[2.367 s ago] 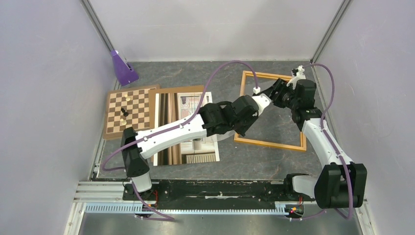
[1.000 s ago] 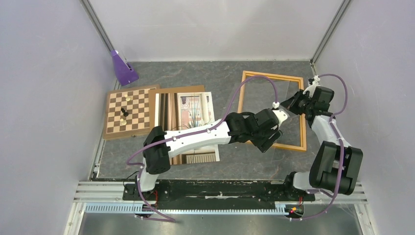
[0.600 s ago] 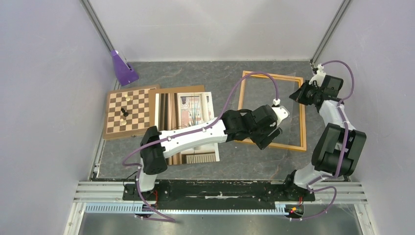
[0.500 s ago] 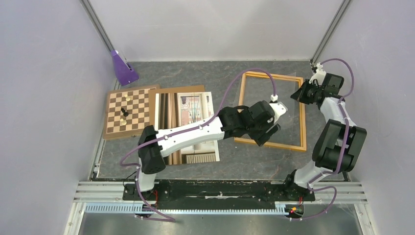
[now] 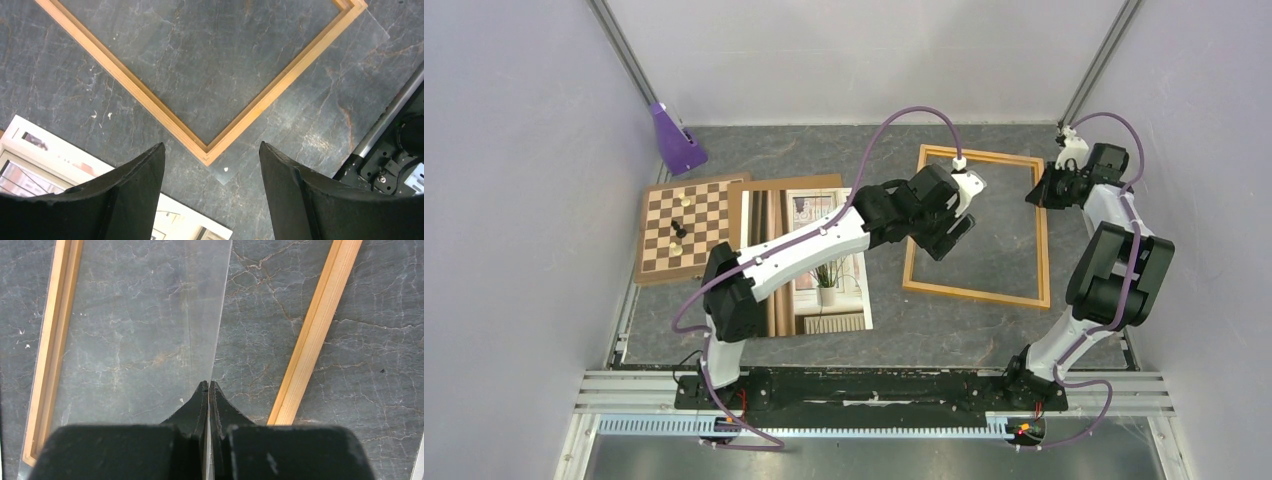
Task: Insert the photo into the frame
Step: Place the photo frame item in the photo frame.
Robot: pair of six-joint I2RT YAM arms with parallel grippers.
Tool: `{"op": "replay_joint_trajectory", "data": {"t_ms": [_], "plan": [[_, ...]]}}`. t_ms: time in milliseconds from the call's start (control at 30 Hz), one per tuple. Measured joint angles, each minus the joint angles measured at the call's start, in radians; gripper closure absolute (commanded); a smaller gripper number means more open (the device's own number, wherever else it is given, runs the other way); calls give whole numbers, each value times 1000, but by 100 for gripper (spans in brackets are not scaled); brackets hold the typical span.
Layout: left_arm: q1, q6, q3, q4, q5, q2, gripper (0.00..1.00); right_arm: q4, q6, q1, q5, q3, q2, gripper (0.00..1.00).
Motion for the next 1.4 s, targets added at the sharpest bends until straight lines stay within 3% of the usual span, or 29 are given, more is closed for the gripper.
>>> {"op": "replay_joint_trajectory", "data": {"t_ms": [933,1400], "plan": [[68,40,44,-34,66,60,26,202,144,-19,-5,-31,8,100],[68,61,44,-38,68,60,26,173,120,-16,-4,43,87,100]]}}
